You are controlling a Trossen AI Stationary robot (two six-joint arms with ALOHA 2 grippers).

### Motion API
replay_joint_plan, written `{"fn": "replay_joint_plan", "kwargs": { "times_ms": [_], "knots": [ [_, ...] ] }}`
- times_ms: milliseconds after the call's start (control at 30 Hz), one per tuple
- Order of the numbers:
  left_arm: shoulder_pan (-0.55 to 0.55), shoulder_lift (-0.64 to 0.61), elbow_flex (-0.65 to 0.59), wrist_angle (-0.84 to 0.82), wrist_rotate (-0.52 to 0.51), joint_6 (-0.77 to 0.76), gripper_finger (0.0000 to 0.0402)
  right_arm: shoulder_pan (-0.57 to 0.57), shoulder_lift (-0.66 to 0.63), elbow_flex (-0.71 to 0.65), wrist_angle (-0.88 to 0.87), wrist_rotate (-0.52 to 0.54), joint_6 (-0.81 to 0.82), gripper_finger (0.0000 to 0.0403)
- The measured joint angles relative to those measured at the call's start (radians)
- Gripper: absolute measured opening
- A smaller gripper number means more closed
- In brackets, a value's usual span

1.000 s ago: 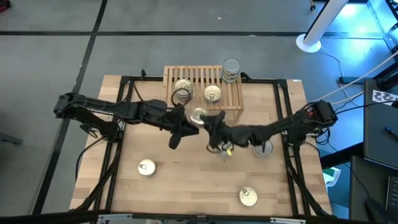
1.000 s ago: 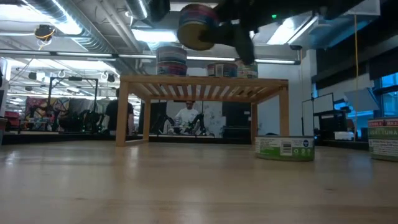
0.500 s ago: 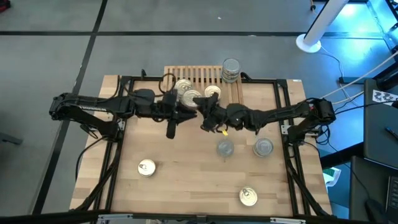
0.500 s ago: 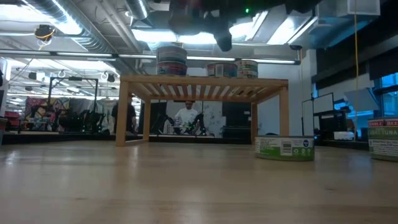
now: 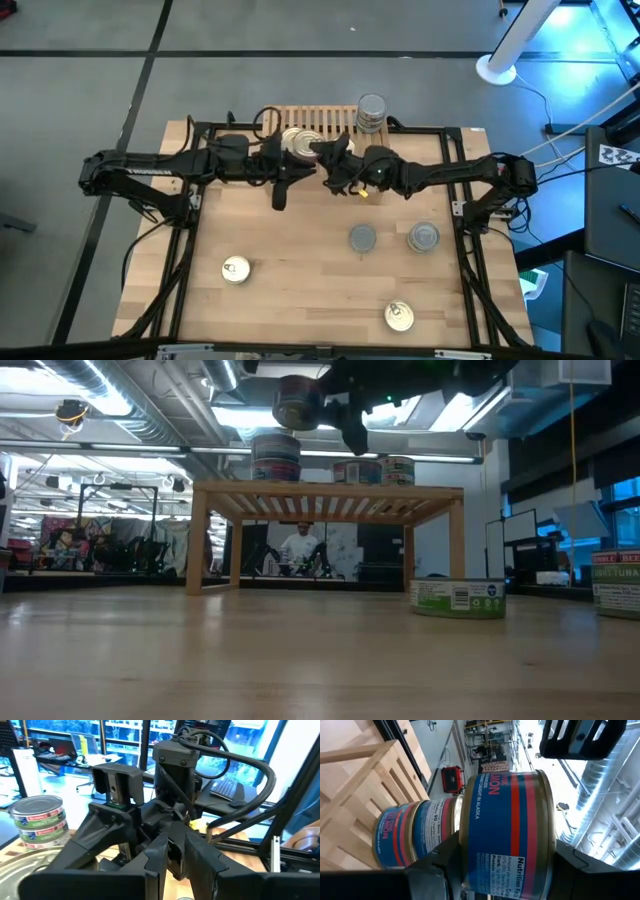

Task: Stack canned seafood by type on shelf
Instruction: Stack the blue tuna can on top of the blue tuna can on the shelf

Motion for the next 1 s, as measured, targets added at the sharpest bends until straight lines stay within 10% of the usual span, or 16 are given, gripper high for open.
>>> {"fn": "replay_joint_plan", "kwargs": {
  "times_ms": [467, 1000],
  "knots": [
    [-0.003, 0.014, 0.000, -0.005, 0.000, -0.002, 0.0060, 0.033, 0.000, 0.000, -0.100, 0.343, -0.051, 0.0193],
    [-0.003, 0.102, -0.001, 0.004, 0.001, -0.003, 0.0060, 0.069, -0.183, -0.002, -0.410, 0.439, 0.196, 0.0193]
  ]
}}
